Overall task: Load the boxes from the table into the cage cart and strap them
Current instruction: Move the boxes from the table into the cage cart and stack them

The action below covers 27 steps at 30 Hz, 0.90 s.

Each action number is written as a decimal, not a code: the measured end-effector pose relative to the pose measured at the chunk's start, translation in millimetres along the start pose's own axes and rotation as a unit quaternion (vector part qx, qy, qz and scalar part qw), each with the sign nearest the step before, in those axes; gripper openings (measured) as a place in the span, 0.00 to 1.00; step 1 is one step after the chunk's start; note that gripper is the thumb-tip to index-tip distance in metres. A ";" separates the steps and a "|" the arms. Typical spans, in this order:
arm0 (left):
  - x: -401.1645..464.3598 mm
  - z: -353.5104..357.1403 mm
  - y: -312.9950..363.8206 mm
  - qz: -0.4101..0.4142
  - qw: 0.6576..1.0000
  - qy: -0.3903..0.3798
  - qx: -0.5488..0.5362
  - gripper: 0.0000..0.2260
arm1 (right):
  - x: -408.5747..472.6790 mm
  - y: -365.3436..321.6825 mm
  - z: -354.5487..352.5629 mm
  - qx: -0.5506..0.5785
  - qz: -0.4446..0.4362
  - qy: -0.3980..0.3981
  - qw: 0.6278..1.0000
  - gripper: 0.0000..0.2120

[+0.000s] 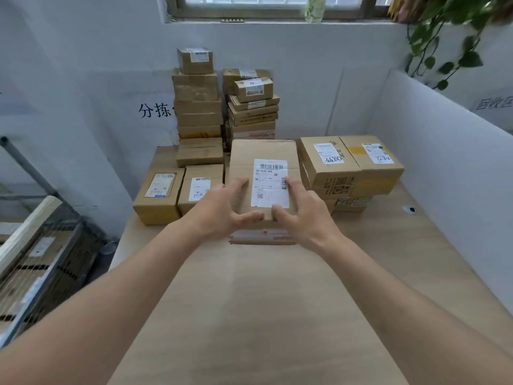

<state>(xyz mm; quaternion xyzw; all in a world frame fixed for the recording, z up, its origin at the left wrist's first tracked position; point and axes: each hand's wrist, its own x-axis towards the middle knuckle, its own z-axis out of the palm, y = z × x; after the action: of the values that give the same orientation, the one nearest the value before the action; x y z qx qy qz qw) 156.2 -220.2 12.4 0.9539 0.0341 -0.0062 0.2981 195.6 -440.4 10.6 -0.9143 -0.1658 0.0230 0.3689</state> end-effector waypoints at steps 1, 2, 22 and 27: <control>-13.2 -7.0 -0.7 0.005 1.000 0.000 0.001 0.44 | -11.0 -10.2 0.4 0.000 -0.003 0.004 1.000 0.33; -26.1 -14.2 -1.7 0.012 1.000 0.000 0.001 0.44 | -21.8 -20.2 0.9 0.002 -0.006 0.009 1.000 0.33; -166.3 -83.9 -23.4 -0.047 0.996 0.082 0.002 0.44 | -86.3 -119.0 21.6 0.034 -0.140 -0.052 0.988 0.28; -192.7 -79.4 -23.8 -0.096 0.989 0.111 -0.004 0.42 | -85.0 -122.3 33.5 0.043 -0.169 -0.087 0.981 0.30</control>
<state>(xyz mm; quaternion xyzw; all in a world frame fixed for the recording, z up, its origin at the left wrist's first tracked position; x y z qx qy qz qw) -38.3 -167.4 70.3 0.9400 0.1579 0.0710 0.2940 74.8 -363.0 62.9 -0.8507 -0.3484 0.0472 0.3908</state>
